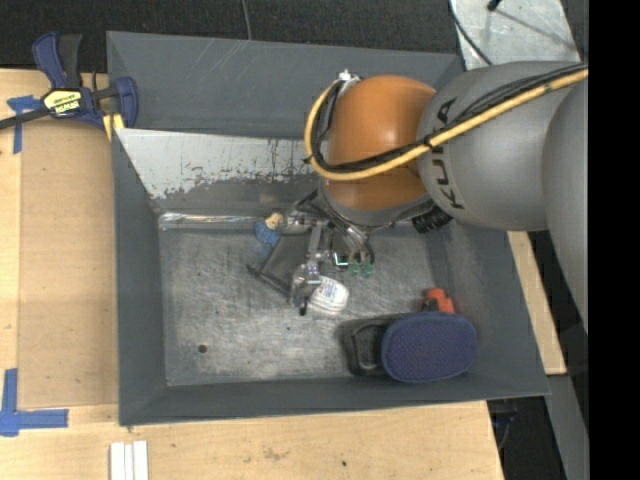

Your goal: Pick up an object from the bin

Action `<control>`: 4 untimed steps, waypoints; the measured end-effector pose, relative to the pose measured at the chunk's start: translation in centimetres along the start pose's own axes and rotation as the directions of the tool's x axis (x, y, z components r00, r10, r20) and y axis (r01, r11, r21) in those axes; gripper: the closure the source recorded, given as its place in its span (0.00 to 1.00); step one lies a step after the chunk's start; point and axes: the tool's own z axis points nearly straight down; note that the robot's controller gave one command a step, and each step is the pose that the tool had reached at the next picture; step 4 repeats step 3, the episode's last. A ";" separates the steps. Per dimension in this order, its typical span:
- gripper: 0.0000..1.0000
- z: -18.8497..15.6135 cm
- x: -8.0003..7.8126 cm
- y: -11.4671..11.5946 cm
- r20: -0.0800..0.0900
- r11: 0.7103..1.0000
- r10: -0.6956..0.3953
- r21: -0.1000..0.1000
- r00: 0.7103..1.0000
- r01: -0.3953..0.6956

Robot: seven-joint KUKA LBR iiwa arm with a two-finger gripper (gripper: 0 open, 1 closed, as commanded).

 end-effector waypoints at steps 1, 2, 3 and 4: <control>0.00 5.9 -4.4 -0.9 0.023 0.997 0.078 -0.008 0.997 -0.078; 1.00 5.6 -5.0 -0.9 0.046 0.997 0.083 -0.013 0.995 -0.083; 1.00 -13.9 -5.3 0.3 0.018 0.970 -0.245 0.003 0.969 0.245; 1.00 -13.9 -5.3 0.3 0.018 0.970 -0.245 0.003 0.969 0.245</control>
Offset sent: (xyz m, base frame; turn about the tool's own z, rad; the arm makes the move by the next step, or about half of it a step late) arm 0.0441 -0.0134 -0.0784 0.0847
